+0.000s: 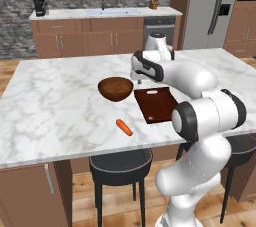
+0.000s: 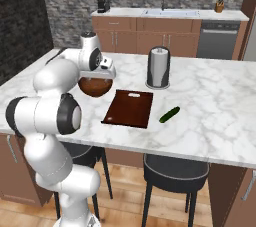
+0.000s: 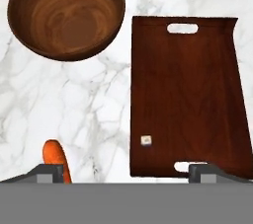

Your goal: Place the two vegetables and bowl onto the tray for setting up a vegetable dip station.

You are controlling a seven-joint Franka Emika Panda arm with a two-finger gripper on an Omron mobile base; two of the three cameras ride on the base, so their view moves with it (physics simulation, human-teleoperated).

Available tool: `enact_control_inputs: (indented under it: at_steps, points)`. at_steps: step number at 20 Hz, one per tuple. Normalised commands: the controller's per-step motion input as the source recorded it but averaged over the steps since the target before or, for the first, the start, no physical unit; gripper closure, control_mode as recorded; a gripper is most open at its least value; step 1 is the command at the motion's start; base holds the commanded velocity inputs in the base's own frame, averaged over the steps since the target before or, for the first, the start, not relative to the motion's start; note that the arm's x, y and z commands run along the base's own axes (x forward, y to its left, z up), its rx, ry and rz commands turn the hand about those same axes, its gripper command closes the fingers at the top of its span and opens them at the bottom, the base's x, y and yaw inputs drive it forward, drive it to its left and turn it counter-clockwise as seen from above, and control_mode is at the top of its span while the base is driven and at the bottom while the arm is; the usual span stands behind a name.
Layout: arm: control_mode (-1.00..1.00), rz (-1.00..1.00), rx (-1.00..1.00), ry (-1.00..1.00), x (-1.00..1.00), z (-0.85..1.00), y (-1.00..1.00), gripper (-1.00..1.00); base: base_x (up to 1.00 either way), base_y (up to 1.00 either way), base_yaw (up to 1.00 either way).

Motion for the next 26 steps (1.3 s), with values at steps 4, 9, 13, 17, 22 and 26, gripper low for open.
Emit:
enact_control_inputs:
  at_steps: [4, 9, 13, 17, 22, 26]
  points:
    - [-1.00, 0.00, -0.01, 0.01, 0.30, -0.16, 0.07, -1.00, 0.00, 0.00, 0.00]
    - [-1.00, 0.00, 0.00, 0.00, 0.29, -0.11, 0.09, -1.00, 0.00, 0.00, 0.00]
    - [-1.00, 0.00, 0.00, 0.00, 0.31, -0.15, 0.05, -1.00, 0.00, 0.00, 0.00]
    - [-1.00, -0.01, -0.01, 0.00, 0.32, -0.19, 0.00, -1.00, 0.00, 0.00, 0.00]
    - [-1.00, -0.02, 0.00, 0.00, 0.41, -0.18, 0.00, -1.00, 0.00, 0.00, 0.00]
    - [-1.00, -0.04, 0.00, 0.00, 0.38, -0.13, 0.00, -1.00, 0.00, 0.00, 0.00]
